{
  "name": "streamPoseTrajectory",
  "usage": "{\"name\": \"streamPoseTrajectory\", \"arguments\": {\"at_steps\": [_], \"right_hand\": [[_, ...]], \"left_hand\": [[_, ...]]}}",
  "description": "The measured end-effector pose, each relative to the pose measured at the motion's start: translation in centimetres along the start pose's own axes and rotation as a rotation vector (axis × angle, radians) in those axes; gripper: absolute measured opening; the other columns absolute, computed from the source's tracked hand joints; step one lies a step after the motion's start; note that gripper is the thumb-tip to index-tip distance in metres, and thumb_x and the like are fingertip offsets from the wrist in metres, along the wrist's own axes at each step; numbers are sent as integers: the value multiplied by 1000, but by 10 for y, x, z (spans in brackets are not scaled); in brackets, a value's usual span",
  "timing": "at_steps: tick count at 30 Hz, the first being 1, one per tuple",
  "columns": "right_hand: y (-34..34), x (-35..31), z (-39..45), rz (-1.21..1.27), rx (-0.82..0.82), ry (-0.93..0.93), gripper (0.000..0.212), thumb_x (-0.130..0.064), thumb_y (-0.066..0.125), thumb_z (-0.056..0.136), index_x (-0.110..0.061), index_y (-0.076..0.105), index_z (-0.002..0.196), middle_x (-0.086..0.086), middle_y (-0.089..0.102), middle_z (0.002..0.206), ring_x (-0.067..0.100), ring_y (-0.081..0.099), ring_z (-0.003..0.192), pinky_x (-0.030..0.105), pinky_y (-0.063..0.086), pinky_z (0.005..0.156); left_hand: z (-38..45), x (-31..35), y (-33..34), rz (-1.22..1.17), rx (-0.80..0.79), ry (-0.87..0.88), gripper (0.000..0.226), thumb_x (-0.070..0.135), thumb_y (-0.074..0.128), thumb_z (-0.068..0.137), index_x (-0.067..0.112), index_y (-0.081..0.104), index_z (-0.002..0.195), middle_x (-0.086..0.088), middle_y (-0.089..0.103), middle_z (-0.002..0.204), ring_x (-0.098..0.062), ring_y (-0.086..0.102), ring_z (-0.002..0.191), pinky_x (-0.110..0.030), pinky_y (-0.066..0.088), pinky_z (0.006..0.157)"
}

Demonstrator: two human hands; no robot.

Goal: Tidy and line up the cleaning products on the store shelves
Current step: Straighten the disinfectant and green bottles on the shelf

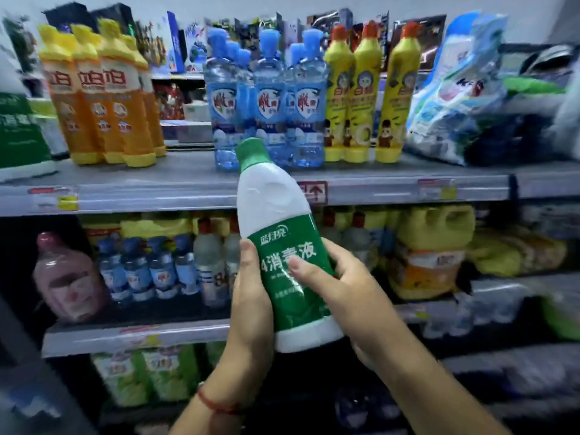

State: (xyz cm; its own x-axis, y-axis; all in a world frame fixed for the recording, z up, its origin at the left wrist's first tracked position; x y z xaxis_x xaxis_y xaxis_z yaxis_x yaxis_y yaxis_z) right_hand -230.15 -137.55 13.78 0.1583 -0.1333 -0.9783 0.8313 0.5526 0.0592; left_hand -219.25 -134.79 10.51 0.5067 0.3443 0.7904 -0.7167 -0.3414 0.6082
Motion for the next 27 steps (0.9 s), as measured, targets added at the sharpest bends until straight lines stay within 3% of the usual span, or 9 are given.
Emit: {"name": "streamPoseTrajectory", "arguments": {"at_steps": [3, 7, 12, 15, 19, 22, 25, 27], "right_hand": [[-50, 9, -48, -82, 141, 12, 18, -16, 72, 91, -19, 72, 108, 2, 78, 99, 20, 75, 91, 36, 61, 79], [-119, 16, -113, -318, 310, 49, 29, -22, 78, 84, -29, 70, 111, -10, 77, 98, 9, 73, 91, 42, 60, 85], [-201, 22, -197, -429, 507, 147, 47, -37, 76, 74, -34, 66, 120, -14, 75, 102, 5, 71, 94, 42, 58, 87], [-249, 21, -247, -443, 615, 201, 43, -44, 73, 72, -34, 69, 114, -6, 75, 99, 8, 71, 90, 43, 58, 87], [-302, 24, -306, -309, 766, 286, 23, -36, 73, 81, -29, 72, 102, 2, 77, 93, 21, 74, 88, 51, 58, 87], [-330, 35, -340, -89, 857, 364, 20, -33, 68, 92, -19, 74, 105, 3, 79, 95, 23, 76, 91, 52, 56, 93], [-352, 53, -362, 283, 991, 362, 44, -51, 56, 96, -14, 74, 113, 11, 77, 106, 28, 74, 101, 49, 53, 100], [-369, 64, -368, 519, 1072, 327, 62, -64, 46, 95, -13, 78, 109, 15, 76, 109, 30, 74, 100, 45, 56, 94]], "left_hand": [[-32, -54, 33, -14, -83, -229, 68, 62, 36, 93, 10, 80, 99, -19, 75, 108, -31, 75, 95, -45, 62, 83], [-76, -123, 83, -63, -144, -440, 59, 48, 32, 104, 5, 72, 111, -18, 74, 109, -29, 75, 91, -37, 63, 75], [-137, -208, 153, -63, -257, -635, 46, 37, 38, 100, 6, 72, 95, -19, 73, 93, -28, 72, 77, -35, 61, 70], [-176, -249, 187, -5, -323, -772, 52, 40, 39, 101, 6, 77, 94, -20, 75, 99, -30, 74, 81, -37, 62, 74], [-218, -290, 225, 165, -416, -895, 58, 50, 37, 102, 6, 70, 120, -21, 72, 115, -34, 71, 104, -46, 57, 92], [-242, -305, 246, 280, -536, -854, 50, 46, 42, 103, 9, 69, 121, -19, 73, 113, -34, 70, 107, -52, 50, 102], [-255, -309, 269, 500, -698, -628, 20, 22, 54, 101, 21, 71, 112, -6, 77, 104, -26, 74, 98, -51, 54, 98], [-263, -314, 287, 605, -839, -449, 30, 15, 61, 96, 34, 67, 118, 1, 75, 104, -18, 72, 97, -45, 56, 95]]}}
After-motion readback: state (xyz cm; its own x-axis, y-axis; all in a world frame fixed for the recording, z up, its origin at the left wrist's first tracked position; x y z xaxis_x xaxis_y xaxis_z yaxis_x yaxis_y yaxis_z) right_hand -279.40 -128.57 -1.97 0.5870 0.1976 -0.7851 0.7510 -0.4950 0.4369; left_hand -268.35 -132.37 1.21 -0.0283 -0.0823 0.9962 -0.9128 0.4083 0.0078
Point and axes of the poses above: each hand's wrist, its own z-axis towards the middle knuckle, its own y-axis out of the palm, x = y × z, the point moved 5 cm from there along z, towards the middle knuckle
